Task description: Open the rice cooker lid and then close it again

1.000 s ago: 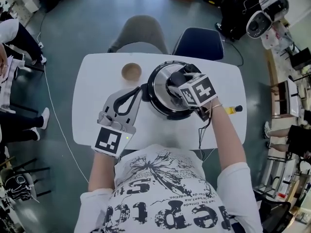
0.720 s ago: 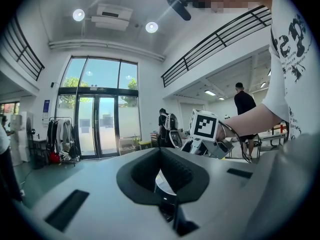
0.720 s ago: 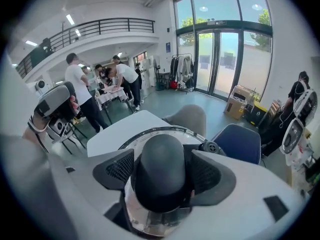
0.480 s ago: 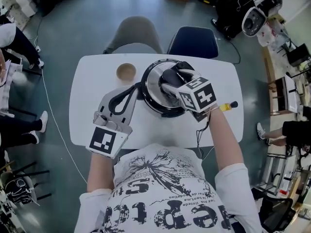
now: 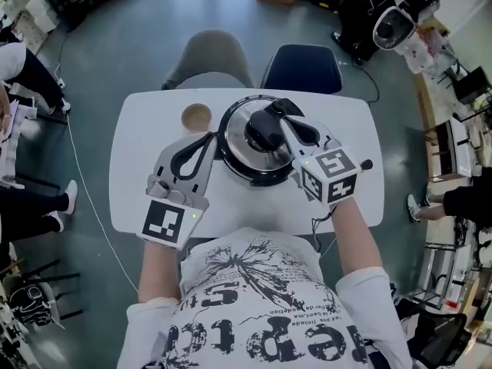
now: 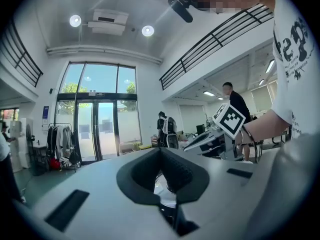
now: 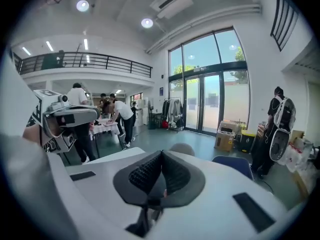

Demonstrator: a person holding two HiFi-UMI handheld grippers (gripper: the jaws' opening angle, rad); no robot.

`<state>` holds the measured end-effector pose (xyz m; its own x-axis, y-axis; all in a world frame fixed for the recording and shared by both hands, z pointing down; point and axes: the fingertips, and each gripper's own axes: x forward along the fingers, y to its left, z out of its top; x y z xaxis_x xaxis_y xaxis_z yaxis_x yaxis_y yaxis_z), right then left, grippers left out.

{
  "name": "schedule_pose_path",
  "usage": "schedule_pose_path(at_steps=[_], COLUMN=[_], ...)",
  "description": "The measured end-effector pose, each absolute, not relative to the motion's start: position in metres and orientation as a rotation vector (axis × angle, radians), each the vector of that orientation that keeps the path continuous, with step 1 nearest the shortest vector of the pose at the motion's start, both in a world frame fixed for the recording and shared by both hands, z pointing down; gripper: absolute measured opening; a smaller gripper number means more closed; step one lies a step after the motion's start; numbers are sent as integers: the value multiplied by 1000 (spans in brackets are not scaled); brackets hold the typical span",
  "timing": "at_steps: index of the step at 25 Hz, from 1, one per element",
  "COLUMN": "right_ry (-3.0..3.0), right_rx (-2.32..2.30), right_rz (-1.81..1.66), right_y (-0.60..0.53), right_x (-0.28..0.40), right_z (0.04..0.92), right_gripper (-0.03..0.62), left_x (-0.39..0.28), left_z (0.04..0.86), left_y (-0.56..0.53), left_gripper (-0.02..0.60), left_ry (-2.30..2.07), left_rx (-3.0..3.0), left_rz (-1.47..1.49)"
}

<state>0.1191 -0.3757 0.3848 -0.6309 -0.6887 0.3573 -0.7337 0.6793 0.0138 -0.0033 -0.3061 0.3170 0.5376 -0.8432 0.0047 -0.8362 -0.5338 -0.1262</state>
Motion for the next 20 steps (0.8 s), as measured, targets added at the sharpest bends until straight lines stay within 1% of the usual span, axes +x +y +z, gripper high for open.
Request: schedule_pose_path(at_steps=[8, 20], right_ry=[-2677, -2771], right_rx=[1218, 1285], right_rz=[-27, -62], right_y=[-348, -330], right_x=[131, 138], right_z=[369, 352], right_gripper=[14, 12], left_x=[3, -4], left_z=[313, 319], left_y=[-307, -306], left_gripper=[14, 14], left_ry=[1443, 1482], left_rx=[-2672, -2695], left_rz=[-89, -77])
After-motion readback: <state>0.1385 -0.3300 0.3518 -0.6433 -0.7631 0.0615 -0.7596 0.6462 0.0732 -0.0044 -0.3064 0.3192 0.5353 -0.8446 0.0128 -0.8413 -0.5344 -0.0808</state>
